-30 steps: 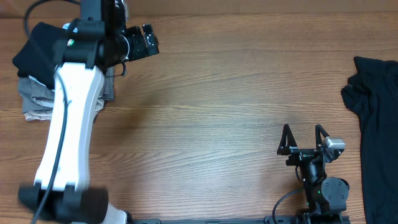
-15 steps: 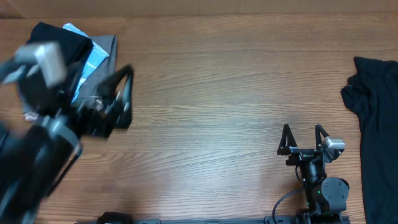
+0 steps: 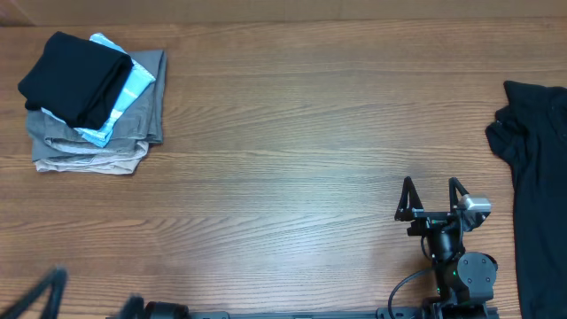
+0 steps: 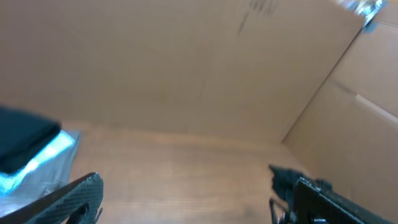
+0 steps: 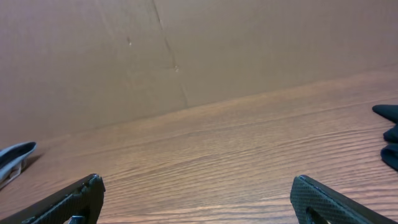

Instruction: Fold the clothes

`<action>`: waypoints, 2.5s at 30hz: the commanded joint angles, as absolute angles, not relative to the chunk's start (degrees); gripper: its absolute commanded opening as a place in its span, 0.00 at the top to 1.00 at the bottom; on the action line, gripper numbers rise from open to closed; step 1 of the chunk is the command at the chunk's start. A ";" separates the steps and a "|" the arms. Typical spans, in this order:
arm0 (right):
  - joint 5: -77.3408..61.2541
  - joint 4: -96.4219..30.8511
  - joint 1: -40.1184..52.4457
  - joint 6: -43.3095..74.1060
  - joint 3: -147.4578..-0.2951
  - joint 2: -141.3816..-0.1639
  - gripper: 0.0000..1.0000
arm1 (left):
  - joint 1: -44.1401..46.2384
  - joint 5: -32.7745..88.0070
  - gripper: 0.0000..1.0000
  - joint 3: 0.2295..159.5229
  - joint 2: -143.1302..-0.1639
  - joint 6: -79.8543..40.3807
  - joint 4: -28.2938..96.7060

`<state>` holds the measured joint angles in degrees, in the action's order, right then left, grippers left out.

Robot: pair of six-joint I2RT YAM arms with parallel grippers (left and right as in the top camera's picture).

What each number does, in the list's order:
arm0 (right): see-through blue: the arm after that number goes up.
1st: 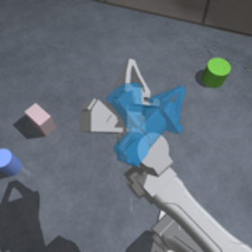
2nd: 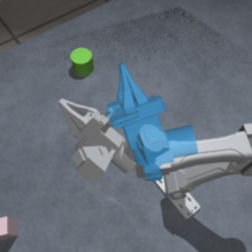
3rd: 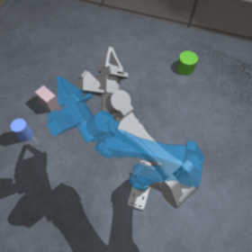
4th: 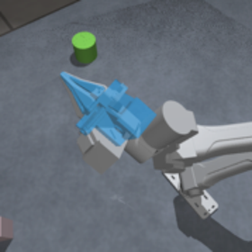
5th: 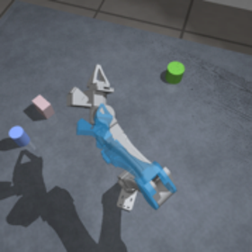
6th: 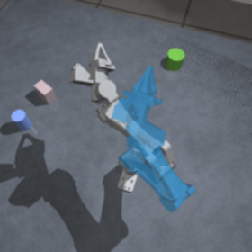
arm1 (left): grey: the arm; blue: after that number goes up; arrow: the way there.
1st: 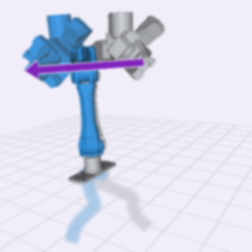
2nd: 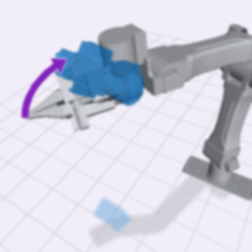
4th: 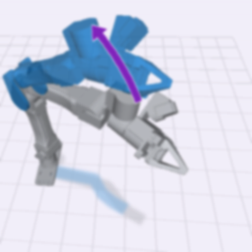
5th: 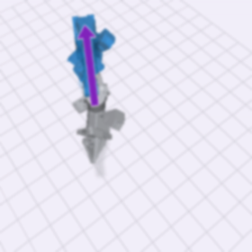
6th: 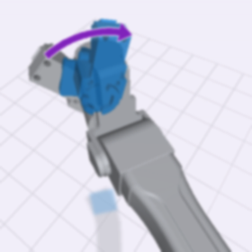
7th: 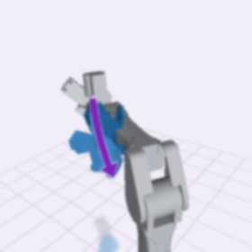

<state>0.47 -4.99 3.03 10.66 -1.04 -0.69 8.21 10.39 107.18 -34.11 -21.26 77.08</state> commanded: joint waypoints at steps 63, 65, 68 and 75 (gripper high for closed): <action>1.23 -4.69 2.83 10.44 -0.45 -0.23 0.00 | 3.16 -4.54 0.00 0.27 -0.19 -6.68 3.92; 1.23 -4.69 2.83 10.41 -0.45 -0.23 0.00 | 3.16 -4.47 0.00 0.27 -0.19 -6.24 3.92; 1.23 -4.69 2.83 10.41 -0.45 -0.23 0.00 | 3.11 -4.47 0.00 0.27 -0.21 -6.22 3.92; 1.23 -4.69 2.83 10.41 -0.45 -0.23 0.00 | 3.11 -4.47 0.00 0.27 -0.21 -6.22 3.92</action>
